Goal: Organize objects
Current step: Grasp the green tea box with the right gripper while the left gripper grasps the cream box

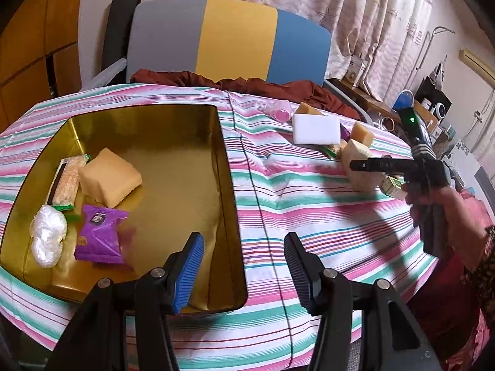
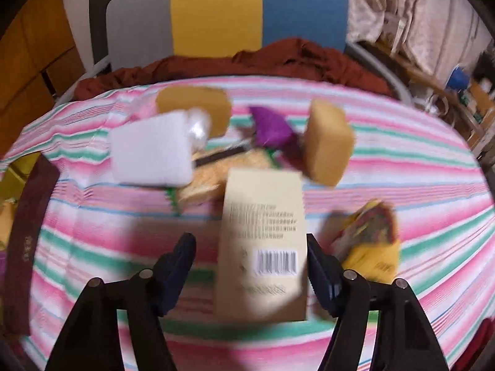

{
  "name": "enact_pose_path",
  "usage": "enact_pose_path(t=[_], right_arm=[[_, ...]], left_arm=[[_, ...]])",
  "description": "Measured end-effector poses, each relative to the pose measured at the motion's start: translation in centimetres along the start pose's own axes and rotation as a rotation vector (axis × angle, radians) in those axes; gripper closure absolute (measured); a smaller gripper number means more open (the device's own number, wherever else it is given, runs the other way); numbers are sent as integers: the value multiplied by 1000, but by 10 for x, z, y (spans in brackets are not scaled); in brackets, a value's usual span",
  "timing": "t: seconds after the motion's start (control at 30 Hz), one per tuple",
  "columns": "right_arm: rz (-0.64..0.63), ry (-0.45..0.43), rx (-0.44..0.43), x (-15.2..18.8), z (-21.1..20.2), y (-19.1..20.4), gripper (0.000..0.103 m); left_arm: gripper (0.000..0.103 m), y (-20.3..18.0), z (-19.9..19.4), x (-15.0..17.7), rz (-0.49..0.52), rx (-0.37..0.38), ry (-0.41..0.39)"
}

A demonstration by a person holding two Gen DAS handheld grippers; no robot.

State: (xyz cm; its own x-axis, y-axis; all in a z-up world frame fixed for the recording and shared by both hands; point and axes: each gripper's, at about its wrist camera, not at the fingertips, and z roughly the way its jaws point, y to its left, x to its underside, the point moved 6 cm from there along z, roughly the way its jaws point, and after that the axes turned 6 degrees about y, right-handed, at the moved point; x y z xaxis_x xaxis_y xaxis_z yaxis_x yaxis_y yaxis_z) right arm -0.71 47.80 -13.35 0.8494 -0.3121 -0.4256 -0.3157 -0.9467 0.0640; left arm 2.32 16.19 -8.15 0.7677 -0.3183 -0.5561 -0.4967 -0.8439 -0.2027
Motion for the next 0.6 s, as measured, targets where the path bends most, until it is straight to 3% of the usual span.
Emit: enact_pose_path(t=[0.13,0.23,0.33,0.4,0.47,0.6], right_arm=[[-62,12,-167,29,-17,35,32],[-126,-40,-181,42,-42,38,28],[-109,-122,-111,40,-64,5,18],[-88,-164,-10,32,-71,-25,15],[-63,-166,82,29,-69,-60,14],[-17,-115,131,29,-47,-101,14]], left_arm=[[48,-8,5,0,24,3,15],[48,-15,10,0,34,11,27],[47,-22,15,0,46,9,37],[44,-26,16,-1,59,-6,32],[43,-31,16,-2,65,-5,28],[43,-45,16,-5,77,29,32]])
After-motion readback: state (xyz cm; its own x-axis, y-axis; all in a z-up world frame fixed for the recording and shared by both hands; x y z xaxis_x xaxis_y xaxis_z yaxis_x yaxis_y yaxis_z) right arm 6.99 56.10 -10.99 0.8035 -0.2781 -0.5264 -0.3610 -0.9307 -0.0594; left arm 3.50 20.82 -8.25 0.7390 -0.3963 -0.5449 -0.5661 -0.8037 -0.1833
